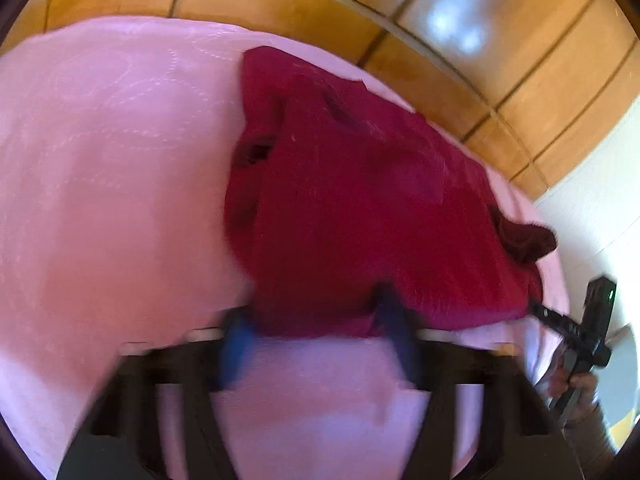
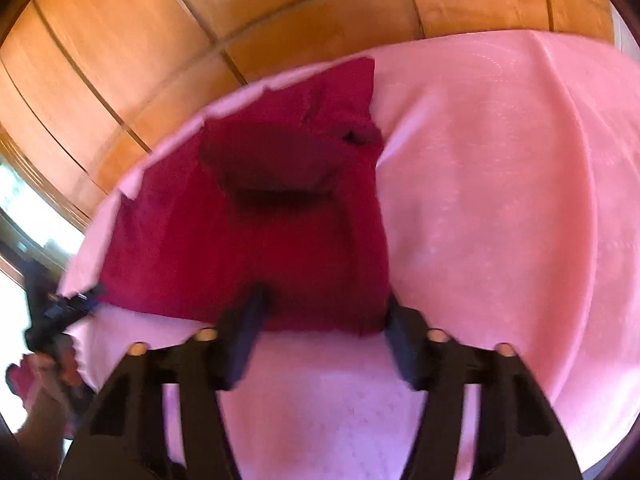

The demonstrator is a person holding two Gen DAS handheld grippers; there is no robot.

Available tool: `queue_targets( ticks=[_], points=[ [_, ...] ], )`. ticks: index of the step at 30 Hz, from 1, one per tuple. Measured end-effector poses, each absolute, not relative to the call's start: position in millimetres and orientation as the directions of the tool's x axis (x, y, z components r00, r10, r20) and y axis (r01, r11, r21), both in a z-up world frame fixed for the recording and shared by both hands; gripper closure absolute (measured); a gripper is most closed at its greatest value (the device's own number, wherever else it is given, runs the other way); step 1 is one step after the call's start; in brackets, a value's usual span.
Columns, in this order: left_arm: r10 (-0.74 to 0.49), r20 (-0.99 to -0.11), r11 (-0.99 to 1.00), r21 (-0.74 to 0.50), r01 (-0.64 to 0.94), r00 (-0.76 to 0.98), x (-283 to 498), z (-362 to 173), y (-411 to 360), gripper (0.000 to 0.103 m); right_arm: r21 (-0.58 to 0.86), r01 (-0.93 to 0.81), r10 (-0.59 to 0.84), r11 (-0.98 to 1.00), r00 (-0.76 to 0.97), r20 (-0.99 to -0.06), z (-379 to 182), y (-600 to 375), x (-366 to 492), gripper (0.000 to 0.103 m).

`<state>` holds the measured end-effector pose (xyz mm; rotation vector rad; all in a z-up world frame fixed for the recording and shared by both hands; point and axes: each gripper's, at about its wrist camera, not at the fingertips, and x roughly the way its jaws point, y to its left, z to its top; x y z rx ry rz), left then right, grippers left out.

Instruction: Fold small clothes

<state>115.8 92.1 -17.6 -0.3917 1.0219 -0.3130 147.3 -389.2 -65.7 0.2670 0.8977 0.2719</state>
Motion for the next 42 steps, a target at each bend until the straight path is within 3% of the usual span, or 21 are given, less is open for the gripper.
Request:
queue_targets(
  ticks=[1,4,9,15,17,19,20,22,31,32,33,35,36,37,38,42],
  points=[
    [-0.428,-0.766,0.890,-0.451,0.074,0.479,117,-19,90,0.070,0.359,-0.123,0.359,0.925,0.592,-0.722,-65,-390,148,0.074],
    [-0.450,-0.753,0.875,-0.478,0.070,0.480,102,-19,99,0.077,0.365,-0.144,0.374,0.920,0.607,-0.701,-56,-395,137,0.080],
    [-0.504,-0.727,0.843,-0.531,0.083,0.466,67,-18,102,0.083,0.363,-0.184,0.395,0.913,0.615,-0.683,-39,-404,107,0.082],
    [-0.540,-0.732,0.828,-0.550,0.108,0.416,6,-16,97,0.083,0.363,-0.174,0.395,0.915,0.568,-0.722,-47,-421,56,0.082],
    [-0.539,-0.736,0.828,-0.552,0.098,0.410,-3,-16,99,0.077,0.357,-0.173,0.391,0.918,0.549,-0.739,-52,-421,46,0.082],
    [-0.554,-0.718,0.816,-0.568,0.105,0.422,-5,-11,102,0.075,0.339,-0.173,0.377,0.925,0.544,-0.750,-54,-419,44,0.075],
    [-0.540,-0.718,0.825,-0.555,0.107,0.439,-1,-5,101,0.065,0.334,-0.175,0.374,0.926,0.545,-0.750,-53,-419,45,0.070],
    [-0.504,-0.716,0.843,-0.530,0.092,0.483,7,4,107,0.054,0.342,-0.164,0.371,0.925,0.574,-0.730,-48,-422,48,0.036],
    [-0.426,-0.722,0.890,-0.442,0.109,0.545,90,13,96,0.054,0.249,-0.139,0.275,0.958,0.684,-0.675,-23,-425,109,0.034],
    [-0.425,-0.733,0.894,-0.433,0.118,0.531,97,11,93,0.057,0.247,-0.142,0.275,0.959,0.684,-0.676,-25,-424,116,0.034],
    [-0.417,-0.748,0.901,-0.414,0.128,0.517,104,8,88,0.070,0.238,-0.137,0.266,0.962,0.680,-0.683,-28,-421,124,0.034],
    [-0.389,-0.764,0.918,-0.371,0.143,0.515,103,6,86,0.085,0.222,-0.140,0.258,0.965,0.667,-0.699,-34,-416,136,0.043],
    [-0.377,-0.765,0.924,-0.353,0.150,0.522,103,7,83,0.095,0.209,-0.151,0.256,0.966,0.657,-0.709,-37,-412,140,0.063],
    [-0.372,-0.761,0.926,-0.346,0.153,0.531,99,9,83,0.095,0.180,-0.158,0.240,0.971,0.649,-0.722,-39,-407,141,0.086],
    [-0.374,-0.750,0.925,-0.342,0.164,0.546,95,12,83,0.096,0.153,-0.162,0.222,0.975,0.647,-0.729,-40,-403,140,0.095],
    [-0.367,-0.714,0.929,-0.313,0.198,0.597,74,29,85,0.096,0.149,-0.173,0.227,0.974,0.681,-0.696,-23,-405,119,0.096]
  ],
)
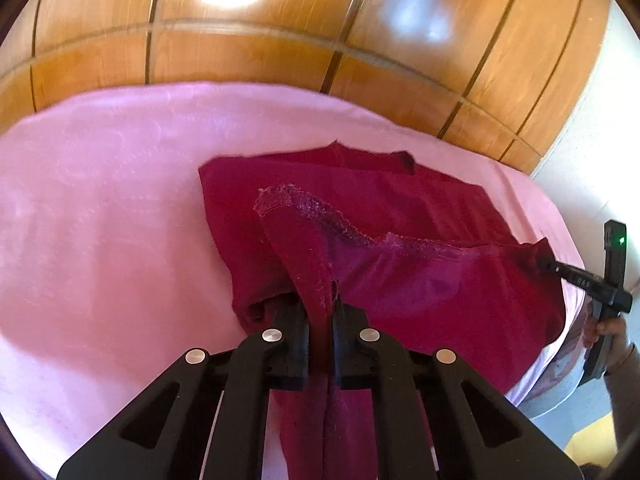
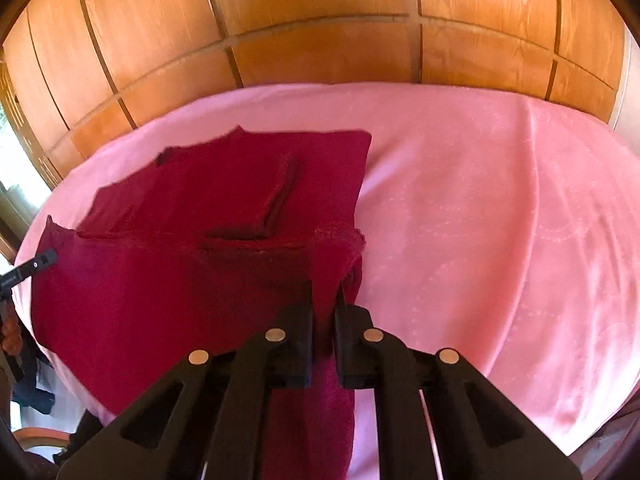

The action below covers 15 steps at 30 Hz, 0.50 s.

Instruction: Fold small clothes

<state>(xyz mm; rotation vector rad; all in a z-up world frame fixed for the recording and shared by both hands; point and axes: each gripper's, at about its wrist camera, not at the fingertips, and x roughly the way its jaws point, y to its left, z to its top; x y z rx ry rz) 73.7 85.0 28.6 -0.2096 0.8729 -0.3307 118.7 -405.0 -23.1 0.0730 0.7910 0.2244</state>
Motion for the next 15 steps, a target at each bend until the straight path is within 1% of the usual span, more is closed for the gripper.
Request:
queue_targets(
  ticks=[5,9,12,15],
  points=[
    [-0.391,-0.641,0.918,-0.320,0.232,0.660,56,57,88,0.096,0.182,-0.219,0.285,0.959,0.749,-0.599,28,-405,99,0.096],
    [-0.382,-0.595,0.919,-0.327,0.222,0.707,68,76,96,0.096,0.195,-0.238,0.307,0.951,0.784,-0.540,59,-399,119,0.096],
    [-0.351,-0.579,0.930,-0.304,0.205,0.735,90,84,101,0.096,0.200,-0.229,0.302,0.953,0.791,-0.532,64,-393,154,0.097],
    [-0.321,-0.583,0.941,-0.289,0.178,0.746,126,83,104,0.096,0.201,-0.193,0.274,0.960,0.788,-0.551,60,-389,204,0.097]
  ],
)
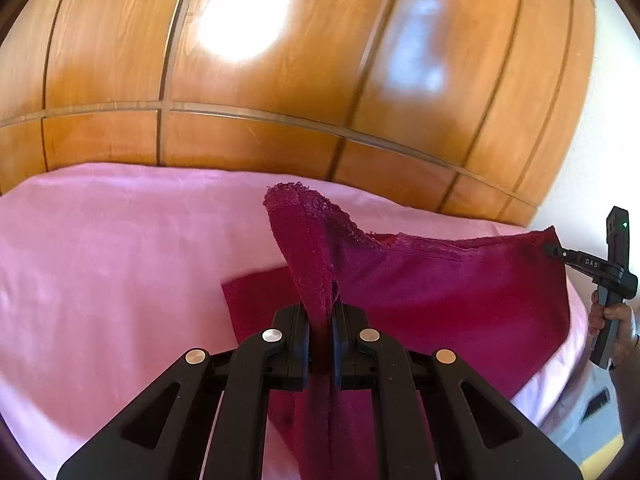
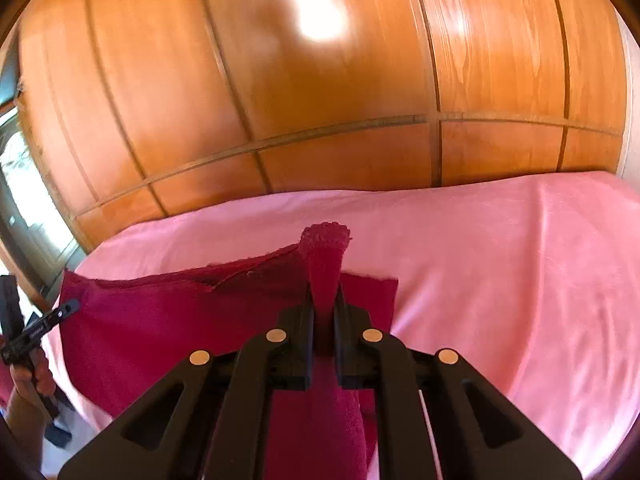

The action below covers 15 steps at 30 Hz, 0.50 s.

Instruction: Fold small clothes

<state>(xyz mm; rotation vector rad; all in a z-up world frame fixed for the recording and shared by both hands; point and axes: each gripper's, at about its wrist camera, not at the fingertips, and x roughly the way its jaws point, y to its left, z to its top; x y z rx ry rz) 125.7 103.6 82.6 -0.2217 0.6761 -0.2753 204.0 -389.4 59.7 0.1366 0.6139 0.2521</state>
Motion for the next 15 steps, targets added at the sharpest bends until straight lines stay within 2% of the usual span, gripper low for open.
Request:
queue_targets(
  ticks=[7,12,14,15],
  points=[
    [-0.243,-0.674,0.965,-0.242,0.103,0.698,224,47,100,0.096,0.172,-0.108,0.192,0.979,0.764,-0.616,27,-374,305,0.097],
    [-0.174,-0.790,0.980,-0.197,0.026,0.588,271,-9,97,0.096,0.092,-0.054,0.104,0.994,0.664,-0.740,-37,-364,357,0.096],
    [-0.171,-0.821,0.982,-0.188,0.025,0.545,278,-24,97,0.093,0.082,-0.047,0.093,0.995,0.645,-0.758,-49,-365,362,0.090],
    [-0.167,-0.817,0.983,-0.184,0.025,0.552,276,-22,98,0.092,0.093,-0.043,0.099,0.995,0.652,-0.751,-46,-368,359,0.083]
  ],
)
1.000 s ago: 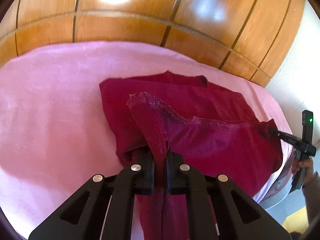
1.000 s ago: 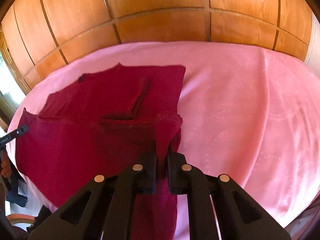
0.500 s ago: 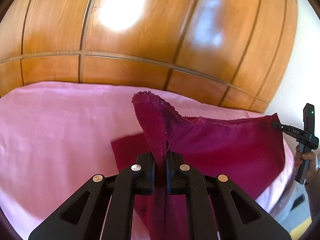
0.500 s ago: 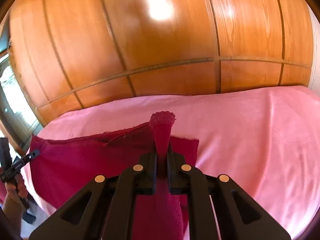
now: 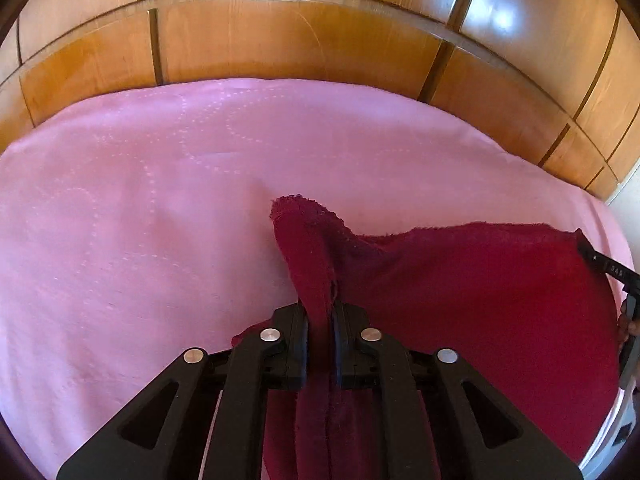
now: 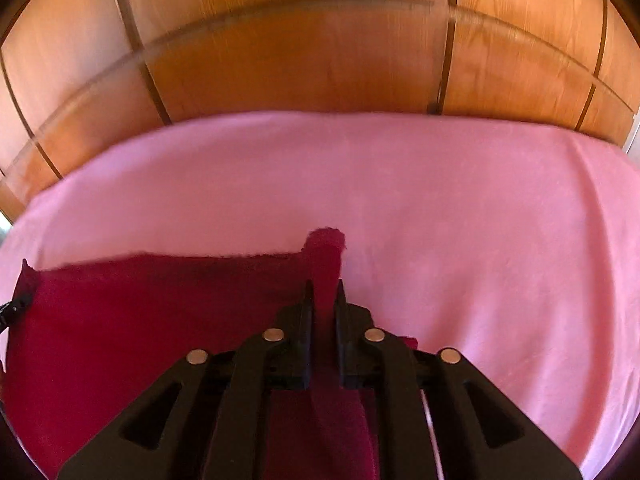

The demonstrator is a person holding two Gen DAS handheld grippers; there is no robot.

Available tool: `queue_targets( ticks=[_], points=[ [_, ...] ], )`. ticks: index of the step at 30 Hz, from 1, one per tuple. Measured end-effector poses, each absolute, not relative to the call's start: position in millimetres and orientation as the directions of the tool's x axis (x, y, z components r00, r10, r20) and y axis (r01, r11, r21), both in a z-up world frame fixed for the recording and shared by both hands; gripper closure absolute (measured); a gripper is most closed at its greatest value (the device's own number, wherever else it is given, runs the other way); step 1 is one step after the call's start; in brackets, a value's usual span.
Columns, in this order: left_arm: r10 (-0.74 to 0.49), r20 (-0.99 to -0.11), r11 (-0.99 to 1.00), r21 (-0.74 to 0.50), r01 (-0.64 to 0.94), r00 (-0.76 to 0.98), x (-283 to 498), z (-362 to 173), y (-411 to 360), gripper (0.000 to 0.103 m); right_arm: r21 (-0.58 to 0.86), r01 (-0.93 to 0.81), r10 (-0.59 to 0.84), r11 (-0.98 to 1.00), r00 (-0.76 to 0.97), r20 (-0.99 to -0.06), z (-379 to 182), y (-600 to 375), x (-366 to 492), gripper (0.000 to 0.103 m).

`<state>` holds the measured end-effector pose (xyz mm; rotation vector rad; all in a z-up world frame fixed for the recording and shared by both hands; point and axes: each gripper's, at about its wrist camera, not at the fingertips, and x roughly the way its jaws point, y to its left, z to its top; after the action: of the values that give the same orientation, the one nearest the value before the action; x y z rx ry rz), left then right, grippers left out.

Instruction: Fold small clothes

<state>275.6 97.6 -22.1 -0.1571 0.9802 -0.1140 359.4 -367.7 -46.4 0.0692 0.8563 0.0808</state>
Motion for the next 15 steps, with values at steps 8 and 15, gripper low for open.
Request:
queue_targets(
  ticks=[8,15],
  points=[
    [-0.242,-0.767,0.963,-0.267,0.047,0.595,211,3,127,0.092,0.221,-0.144,0.259,0.965,0.681,-0.685,-13,-406,272,0.046],
    [-0.316,-0.738,0.934,-0.353,0.058,0.597,107,-5,146,0.034,0.321,-0.191,0.369,0.927,0.610,-0.701,-30,-438,169,0.044]
  ],
)
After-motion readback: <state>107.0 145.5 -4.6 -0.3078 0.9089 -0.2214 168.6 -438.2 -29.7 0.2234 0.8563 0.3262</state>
